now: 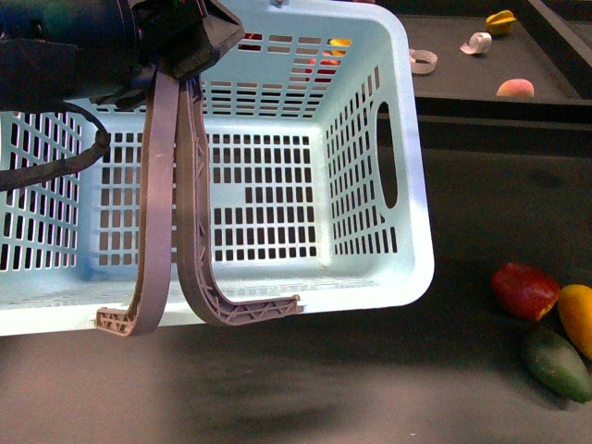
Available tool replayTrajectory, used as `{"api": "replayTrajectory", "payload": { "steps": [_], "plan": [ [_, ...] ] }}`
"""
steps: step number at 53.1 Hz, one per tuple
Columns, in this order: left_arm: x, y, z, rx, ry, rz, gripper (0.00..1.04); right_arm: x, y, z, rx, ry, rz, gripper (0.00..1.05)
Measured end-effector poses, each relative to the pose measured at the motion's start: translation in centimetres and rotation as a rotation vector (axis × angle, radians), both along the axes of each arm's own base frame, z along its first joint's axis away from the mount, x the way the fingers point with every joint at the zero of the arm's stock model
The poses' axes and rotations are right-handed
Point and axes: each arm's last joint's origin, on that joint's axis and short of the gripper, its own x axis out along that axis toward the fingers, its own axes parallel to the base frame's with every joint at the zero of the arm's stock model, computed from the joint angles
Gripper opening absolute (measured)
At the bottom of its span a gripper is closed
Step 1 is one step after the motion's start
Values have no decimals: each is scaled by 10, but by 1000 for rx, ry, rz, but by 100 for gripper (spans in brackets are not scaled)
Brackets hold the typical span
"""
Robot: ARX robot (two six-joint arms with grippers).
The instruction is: Pick mango with right arm and hold basket with left
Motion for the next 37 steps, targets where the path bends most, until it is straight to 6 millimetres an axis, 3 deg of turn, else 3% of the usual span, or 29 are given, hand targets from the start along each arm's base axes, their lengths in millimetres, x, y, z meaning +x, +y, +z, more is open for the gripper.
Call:
{"api": "replayTrajectory", "payload": {
  "steps": [20,37],
  "plan": [
    [0,0,0,0,0,0,7,44,-29,-74,36,207,-85,97],
    [0,0,0,0,0,0,7,53,-66,-127,40,336,-229,97]
  ]
}}
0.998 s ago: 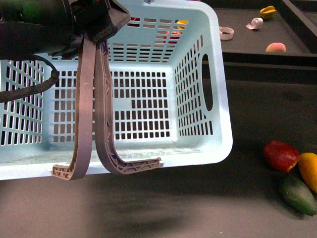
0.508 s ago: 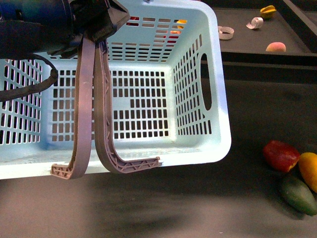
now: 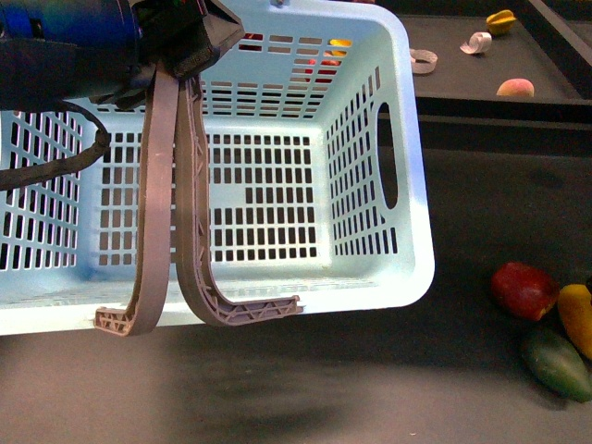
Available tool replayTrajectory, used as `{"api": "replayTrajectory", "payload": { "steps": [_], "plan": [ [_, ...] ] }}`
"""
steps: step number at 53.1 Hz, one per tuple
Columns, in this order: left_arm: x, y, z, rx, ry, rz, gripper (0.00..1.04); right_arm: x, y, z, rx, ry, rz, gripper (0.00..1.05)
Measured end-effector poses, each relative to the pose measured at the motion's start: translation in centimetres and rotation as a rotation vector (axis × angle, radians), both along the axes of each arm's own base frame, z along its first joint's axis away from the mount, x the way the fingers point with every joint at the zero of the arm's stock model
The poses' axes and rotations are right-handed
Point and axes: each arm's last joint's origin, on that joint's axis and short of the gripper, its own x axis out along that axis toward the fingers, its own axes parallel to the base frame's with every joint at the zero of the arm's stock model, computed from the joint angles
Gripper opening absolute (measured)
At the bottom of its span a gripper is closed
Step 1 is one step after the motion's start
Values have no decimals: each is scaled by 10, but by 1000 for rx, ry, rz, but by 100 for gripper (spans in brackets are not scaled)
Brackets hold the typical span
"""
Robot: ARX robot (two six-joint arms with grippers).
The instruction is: Pick mango with right arm and hold basket with left
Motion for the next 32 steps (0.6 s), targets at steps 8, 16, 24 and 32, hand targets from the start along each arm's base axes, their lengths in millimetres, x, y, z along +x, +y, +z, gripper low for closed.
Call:
{"api": "replayTrajectory", "payload": {
  "steps": [8,16,24,32],
  "plan": [
    [0,0,0,0,0,0,7,1,-6,-16,5,37,-6,97],
    [0,0,0,0,0,0,7,6,-8,-27,5,55,-1,97],
    [0,0,0,0,0,0,7,10,-8,-35,-1,70,7,97],
    [0,0,0,0,0,0,7,13,-5,-42,2,93,29,97]
  ]
}}
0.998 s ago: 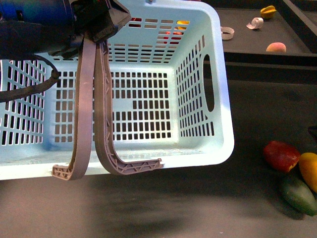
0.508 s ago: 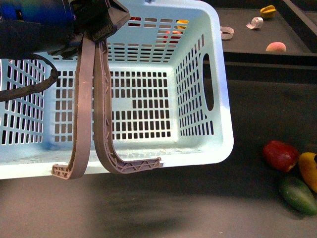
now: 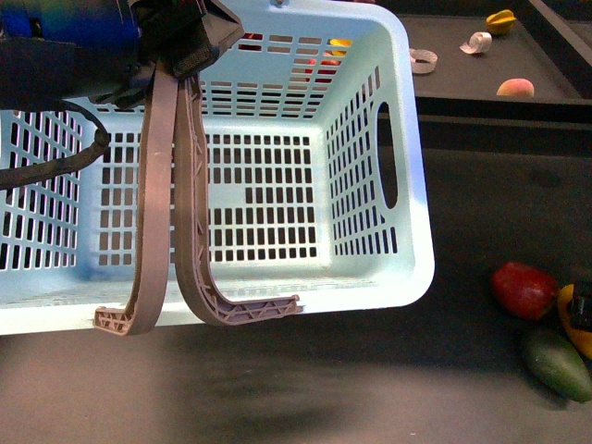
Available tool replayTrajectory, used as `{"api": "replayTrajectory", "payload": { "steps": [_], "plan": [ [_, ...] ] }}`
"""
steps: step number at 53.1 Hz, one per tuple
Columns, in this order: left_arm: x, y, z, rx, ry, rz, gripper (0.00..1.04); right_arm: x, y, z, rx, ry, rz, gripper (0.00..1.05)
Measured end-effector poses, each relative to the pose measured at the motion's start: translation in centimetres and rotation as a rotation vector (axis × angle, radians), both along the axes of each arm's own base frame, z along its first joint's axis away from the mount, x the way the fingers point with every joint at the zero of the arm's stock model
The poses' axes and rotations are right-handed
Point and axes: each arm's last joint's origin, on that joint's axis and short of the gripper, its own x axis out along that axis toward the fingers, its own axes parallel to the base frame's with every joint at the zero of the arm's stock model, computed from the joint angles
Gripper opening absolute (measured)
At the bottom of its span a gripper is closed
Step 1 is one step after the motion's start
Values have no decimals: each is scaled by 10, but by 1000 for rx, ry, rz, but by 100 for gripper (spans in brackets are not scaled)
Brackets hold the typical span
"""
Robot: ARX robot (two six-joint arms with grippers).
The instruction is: Pick mango with right arm and hold basket with left
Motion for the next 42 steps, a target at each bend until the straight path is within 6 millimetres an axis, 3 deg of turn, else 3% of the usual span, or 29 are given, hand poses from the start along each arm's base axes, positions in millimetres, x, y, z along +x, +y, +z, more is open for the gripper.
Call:
{"api": "replayTrajectory", "payload": {
  "steps": [19,34,42],
  "plan": [
    [0,0,0,0,0,0,7,-3,-1,-15,-27,33,3,96],
    [0,0,0,0,0,0,7,-6,-5,-13,-17,21,12,61],
    [0,0,0,0,0,0,7,-12,-2,2,28,-10,40,56]
  ]
}}
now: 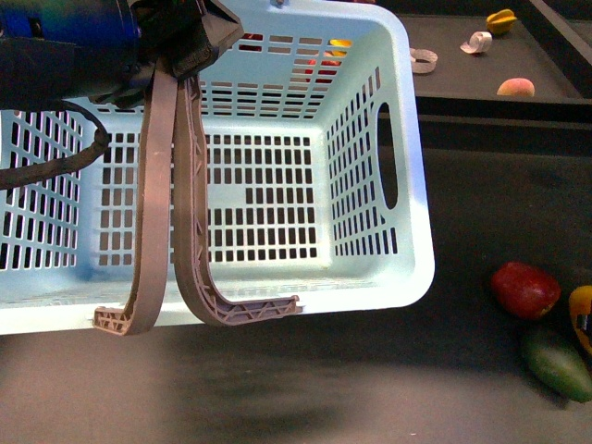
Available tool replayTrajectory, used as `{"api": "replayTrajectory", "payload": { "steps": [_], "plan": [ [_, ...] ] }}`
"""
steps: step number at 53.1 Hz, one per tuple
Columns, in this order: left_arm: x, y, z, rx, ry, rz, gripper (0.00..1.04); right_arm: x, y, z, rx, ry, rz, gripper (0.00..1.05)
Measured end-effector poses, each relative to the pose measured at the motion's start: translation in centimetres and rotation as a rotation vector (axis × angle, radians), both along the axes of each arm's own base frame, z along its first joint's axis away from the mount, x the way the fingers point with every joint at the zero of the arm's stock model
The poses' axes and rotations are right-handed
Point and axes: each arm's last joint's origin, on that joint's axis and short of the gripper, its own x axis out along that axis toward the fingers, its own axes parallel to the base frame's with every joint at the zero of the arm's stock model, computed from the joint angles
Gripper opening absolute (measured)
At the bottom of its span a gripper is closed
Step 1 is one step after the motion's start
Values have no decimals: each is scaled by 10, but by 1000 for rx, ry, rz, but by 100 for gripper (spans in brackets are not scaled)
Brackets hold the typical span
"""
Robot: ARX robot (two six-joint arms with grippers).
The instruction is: Pick mango with right arm and hold basket with left
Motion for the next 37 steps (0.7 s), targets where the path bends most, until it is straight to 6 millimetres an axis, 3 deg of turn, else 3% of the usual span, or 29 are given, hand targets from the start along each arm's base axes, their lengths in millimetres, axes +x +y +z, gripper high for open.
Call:
{"api": "replayTrajectory", "payload": {
  "steps": [6,12,18,29,37],
  "plan": [
    [0,0,0,0,0,0,7,-3,7,32,57,-82,42,56],
    [0,0,0,0,0,-1,7,0,29,88,143,-211,118,56],
    [0,0,0,0,0,-1,7,2,67,144,257,-334,252,56],
    [0,0,0,0,0,0,7,4,123,210,374,-475,451,56],
    [0,0,0,0,0,0,7,-1,160,239,463,-524,564,56]
  ]
}}
